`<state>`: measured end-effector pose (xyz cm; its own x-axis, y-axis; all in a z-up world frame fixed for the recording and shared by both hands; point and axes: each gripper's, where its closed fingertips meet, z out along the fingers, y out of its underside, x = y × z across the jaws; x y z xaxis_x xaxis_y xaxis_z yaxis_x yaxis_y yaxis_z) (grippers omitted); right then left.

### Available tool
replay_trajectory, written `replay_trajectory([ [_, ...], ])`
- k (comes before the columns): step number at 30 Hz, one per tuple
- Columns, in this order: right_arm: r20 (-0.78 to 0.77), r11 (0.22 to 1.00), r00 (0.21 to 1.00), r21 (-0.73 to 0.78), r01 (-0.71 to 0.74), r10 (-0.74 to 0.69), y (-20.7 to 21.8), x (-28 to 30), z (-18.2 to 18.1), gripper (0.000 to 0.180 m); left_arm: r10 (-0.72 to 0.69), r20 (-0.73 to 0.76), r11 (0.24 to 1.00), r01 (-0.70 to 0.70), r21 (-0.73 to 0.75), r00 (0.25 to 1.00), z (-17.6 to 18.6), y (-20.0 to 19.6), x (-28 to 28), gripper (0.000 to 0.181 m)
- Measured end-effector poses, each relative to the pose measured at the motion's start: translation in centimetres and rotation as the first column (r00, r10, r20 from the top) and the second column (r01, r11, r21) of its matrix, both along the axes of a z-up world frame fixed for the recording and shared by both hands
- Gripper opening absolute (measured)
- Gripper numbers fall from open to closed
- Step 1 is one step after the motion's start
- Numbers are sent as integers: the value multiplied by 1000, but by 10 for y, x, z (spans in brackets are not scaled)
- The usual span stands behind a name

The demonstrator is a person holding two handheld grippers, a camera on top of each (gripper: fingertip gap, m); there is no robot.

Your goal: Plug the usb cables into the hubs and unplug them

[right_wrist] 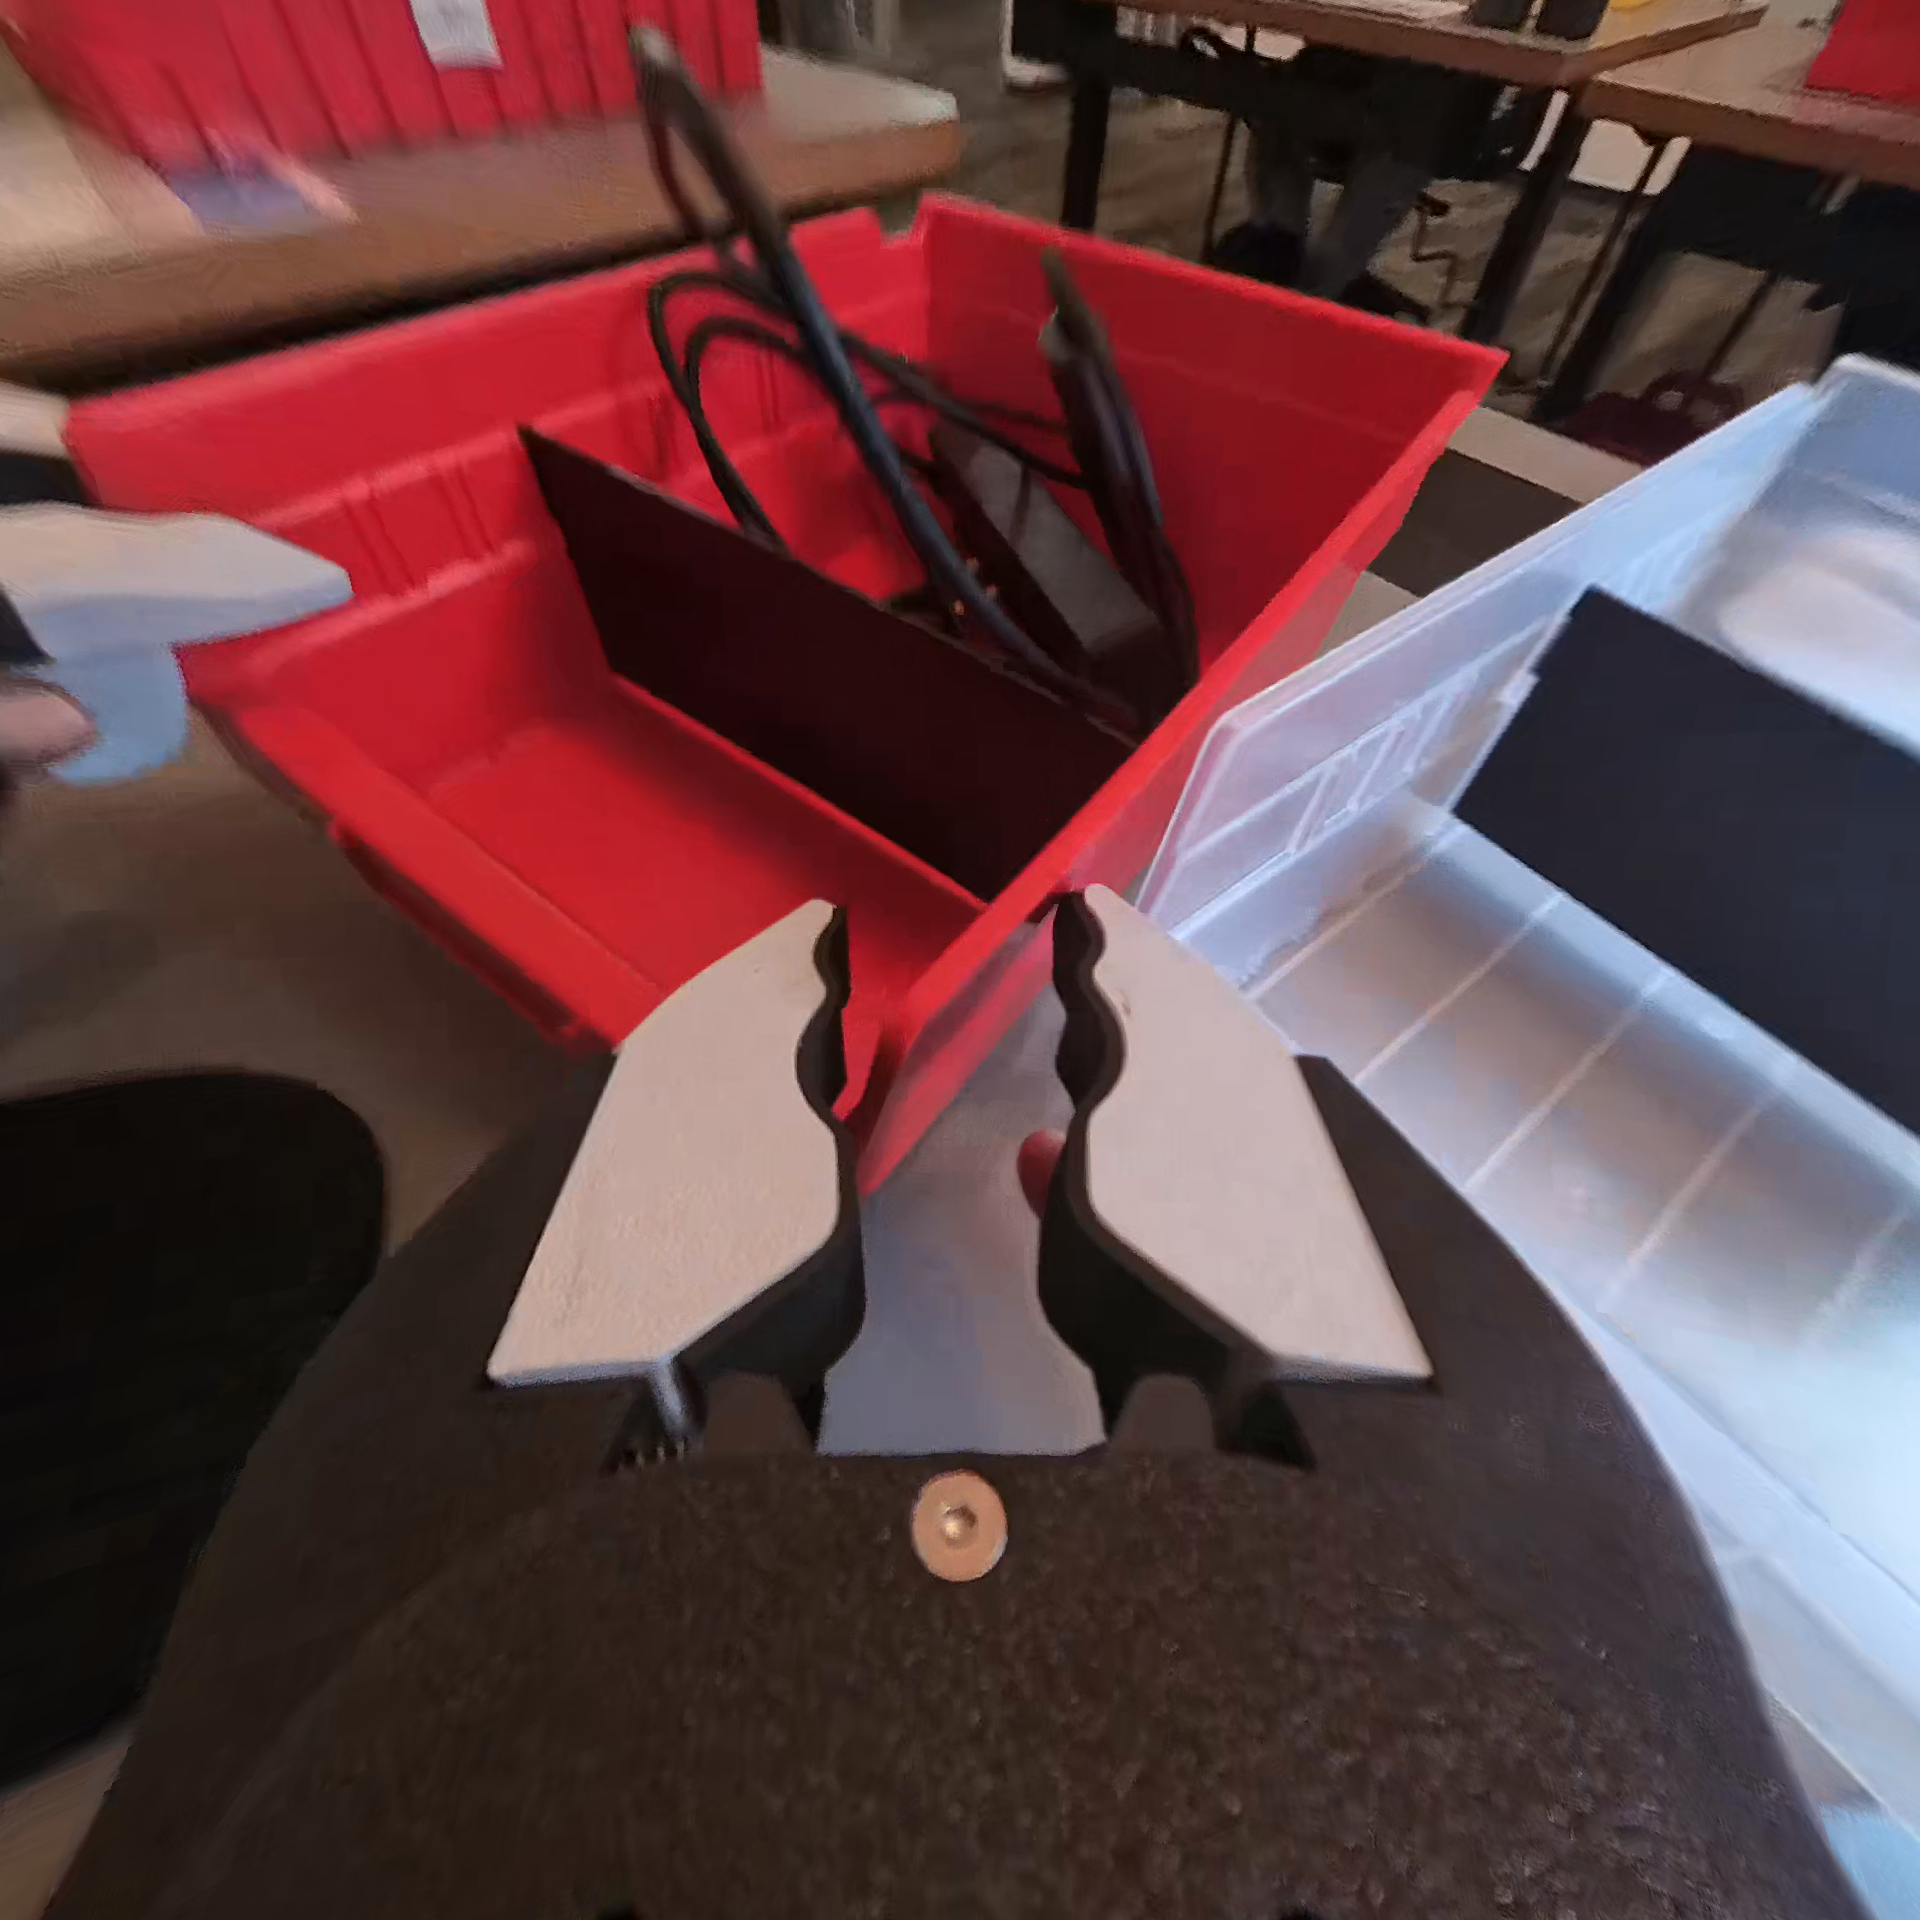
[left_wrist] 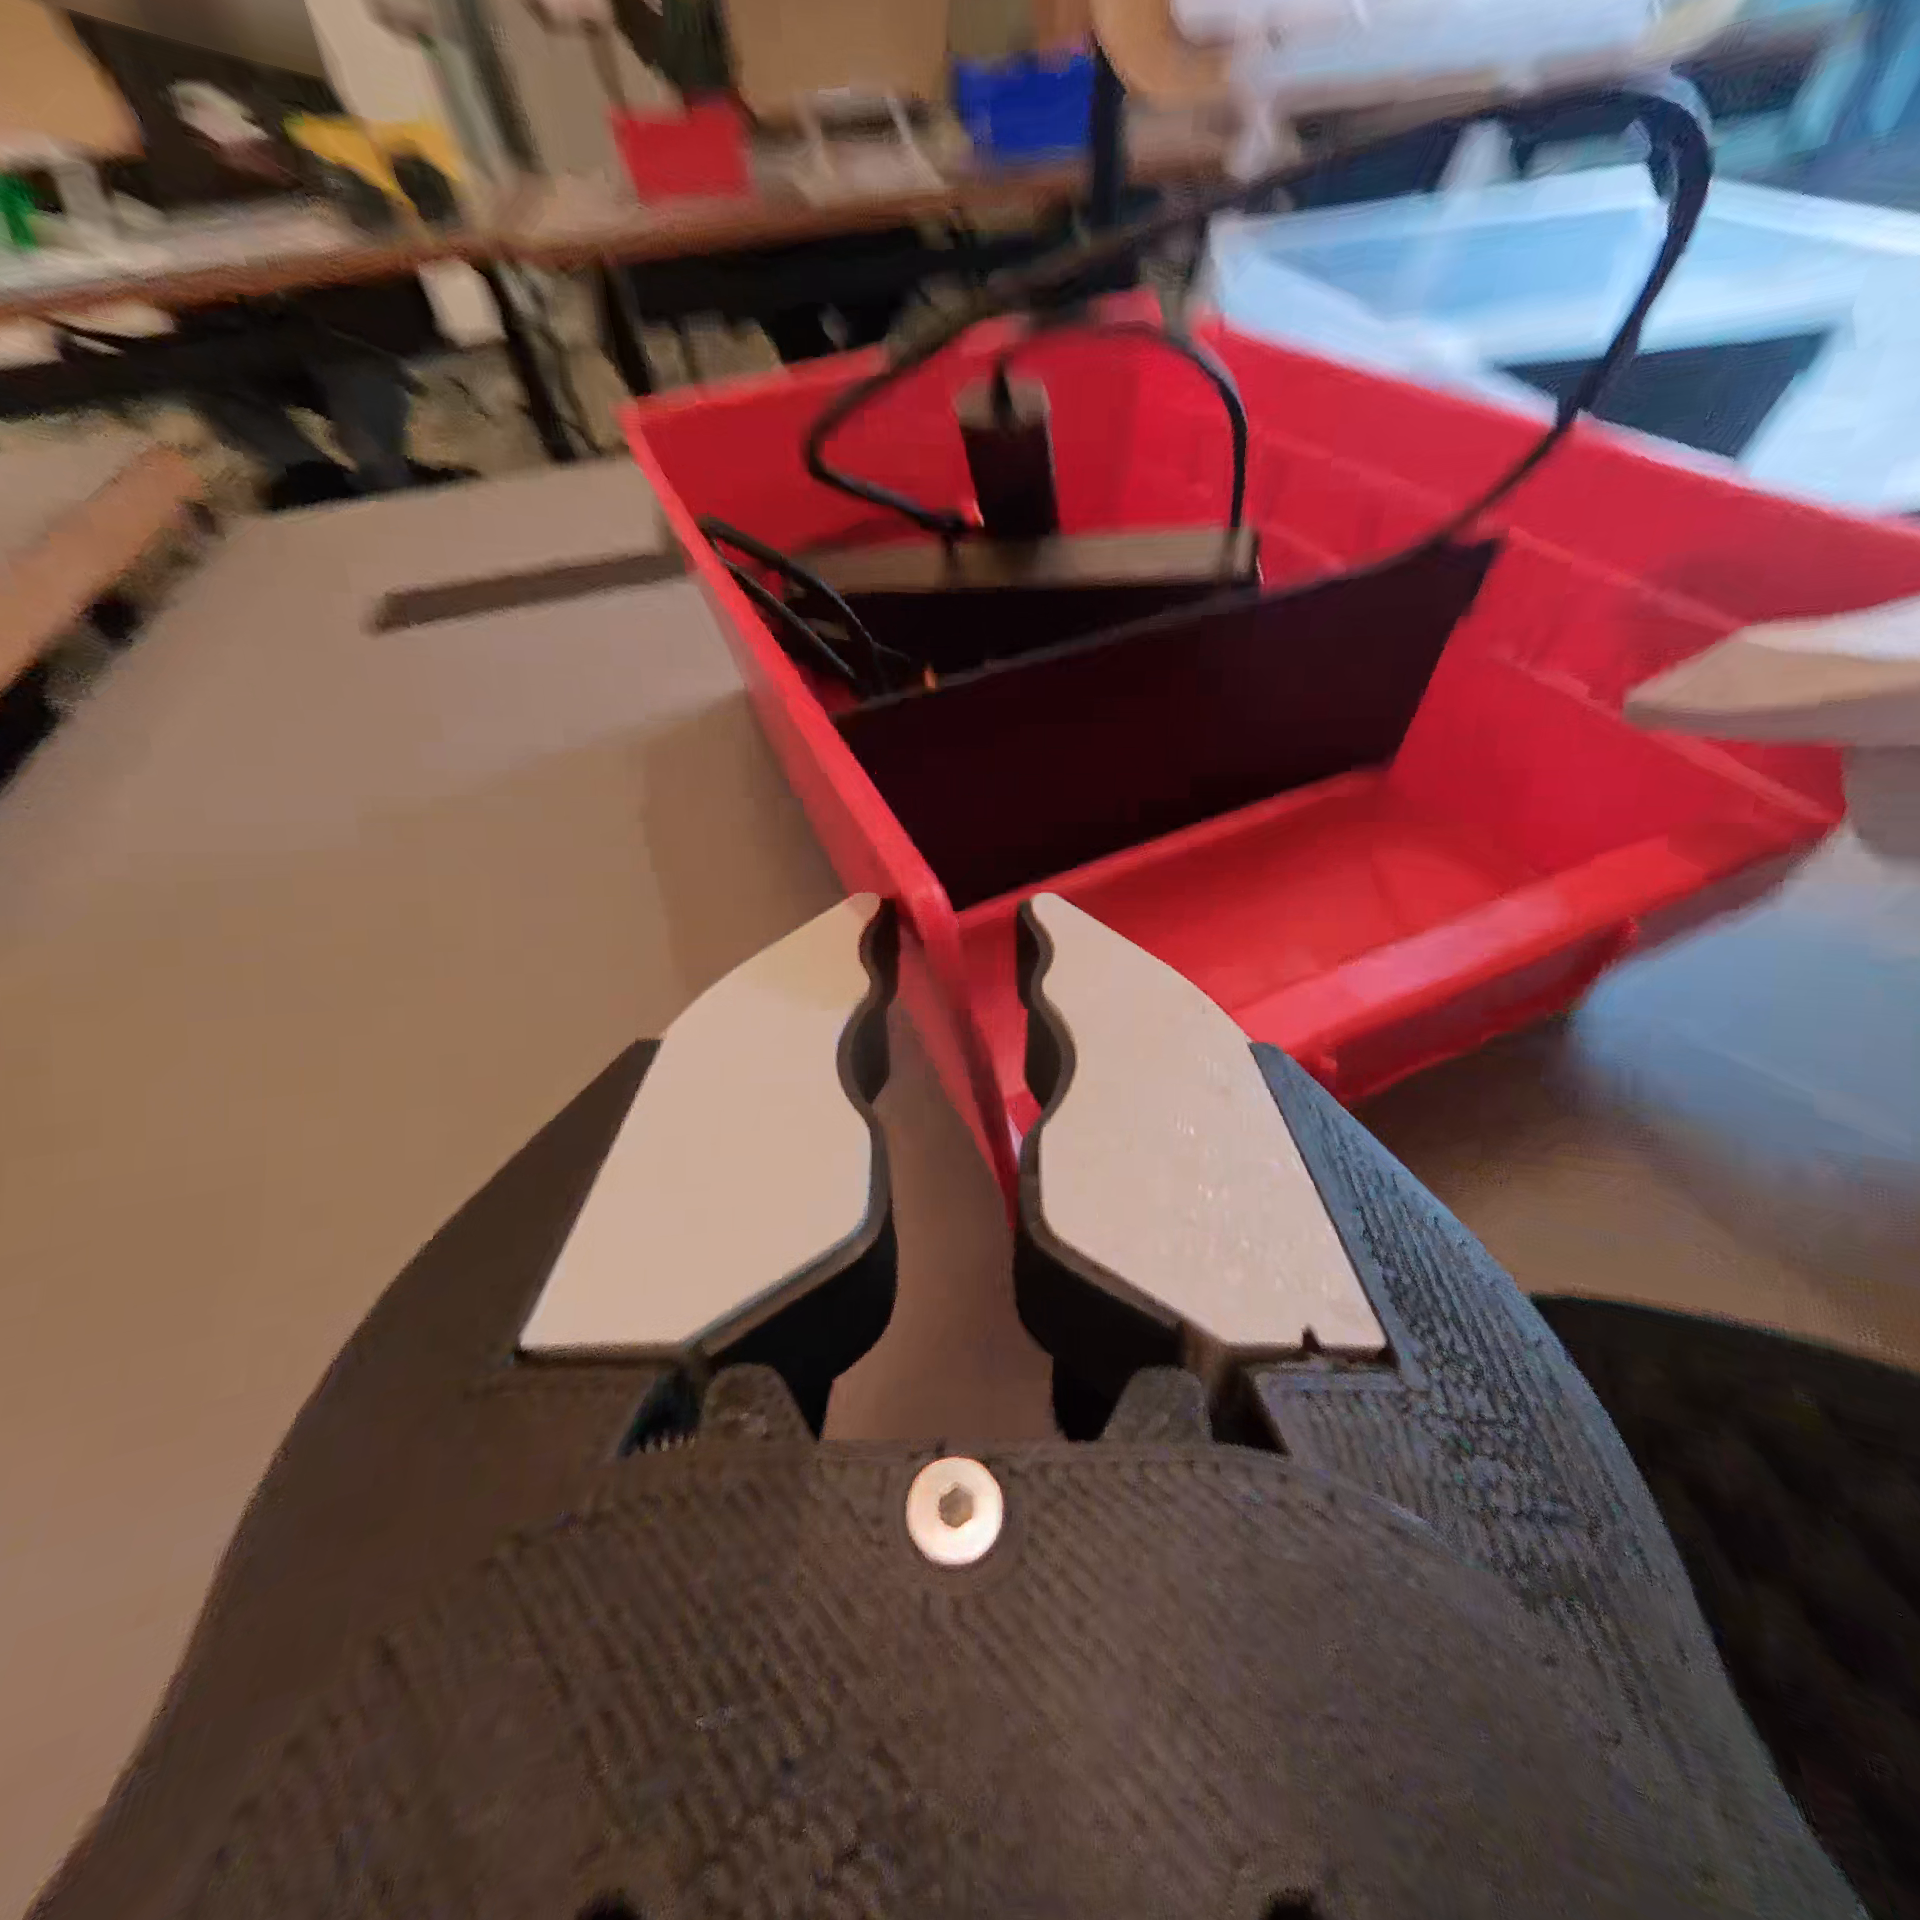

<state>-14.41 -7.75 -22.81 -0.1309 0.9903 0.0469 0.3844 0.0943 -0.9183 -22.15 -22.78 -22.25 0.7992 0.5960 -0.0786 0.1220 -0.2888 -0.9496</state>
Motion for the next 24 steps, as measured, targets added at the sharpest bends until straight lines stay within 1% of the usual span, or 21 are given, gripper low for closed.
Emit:
replay_trajectory([
  [1, 19, 999, 1000, 34, -11, 10, 5, 5, -2, 45, -32, 28, 997, 34, -63, 999, -5, 5, 2, 25],
  [2, 13, 999, 1000, 36, -22, 21, 11, 13, 2, 54, -17, 4, 998, 17, -59, 1000, 4, 6, 0, 35],
  [4, -24, 997, 998, 57, -57, 58, 26, 31, 20, 64, -58, -100, 996, 51, -67, 993, 31, 8, 6, 37],
  [6, -11, 983, 992, 132, -126, 128, 48, 48, 34, 68, -161, -202, 977, 128, -168, 966, 51, 16, 21, 40],
  [7, 47, 966, 984, 187, -176, 171, 60, 55, 33, 69, -253, -215, 950, 200, -240, 943, 53, 25, 33, 41],
  [8, 135, 941, 968, 240, -238, 211, 71, 62, 27, 73, -351, -192, 906, 280, -319, 916, 49, 36, 47, 45],
  [10, 333, 877, 909, 321, -358, 250, 93, 68, 5, 76, -496, -83, 779, 400, -483, 864, 25, 54, 67, 52],
  [12, 487, 799, 852, 427, -424, 191, 119, 62, -23, 79, -581, -1, 626, 446, -640, 814, -5, 68, 73, 60],
  [13, 541, 758, 828, 476, -446, 147, 131, 58, -36, 74, -600, 33, 551, 443, -708, 799, -22, 73, 71, 62],
  [14, 593, 729, 796, 491, -477, 122, 138, 57, -50, 65, -597, 55, 492, 420, -762, 800, -36, 77, 64, 63],
  [15, 626, 719, 771, 480, -502, 120, 139, 57, -61, 56, -600, 91, 439, 422, -793, 795, -49, 81, 60, 66],
  [16, 622, 726, 773, 476, -497, 121, 140, 55, -66, 46, -610, 151, 394, 463, -794, 778, -60, 84, 63, 61],
  [17, 596, 744, 791, 464, -480, 139, 138, 55, -65, 37, -620, 206, 366, 511, -778, 757, -66, 87, 69, 49],
  [18, 592, 762, 793, 445, -470, 144, 137, 60, -65, 37, -624, 233, 366, 542, -756, 746, -67, 91, 75, 35],
  [21, 568, 790, 817, 456, -409, 96, 142, 89, -64, 37, -626, 163, 426, 510, -747, 762, -67, 101, 74, 32],
  [24, 544, 796, 839, 499, -342, 20, 158, 132, -63, 36, -623, 100, 476, 477, -739, 776, -66, 103, 74, 33],
])
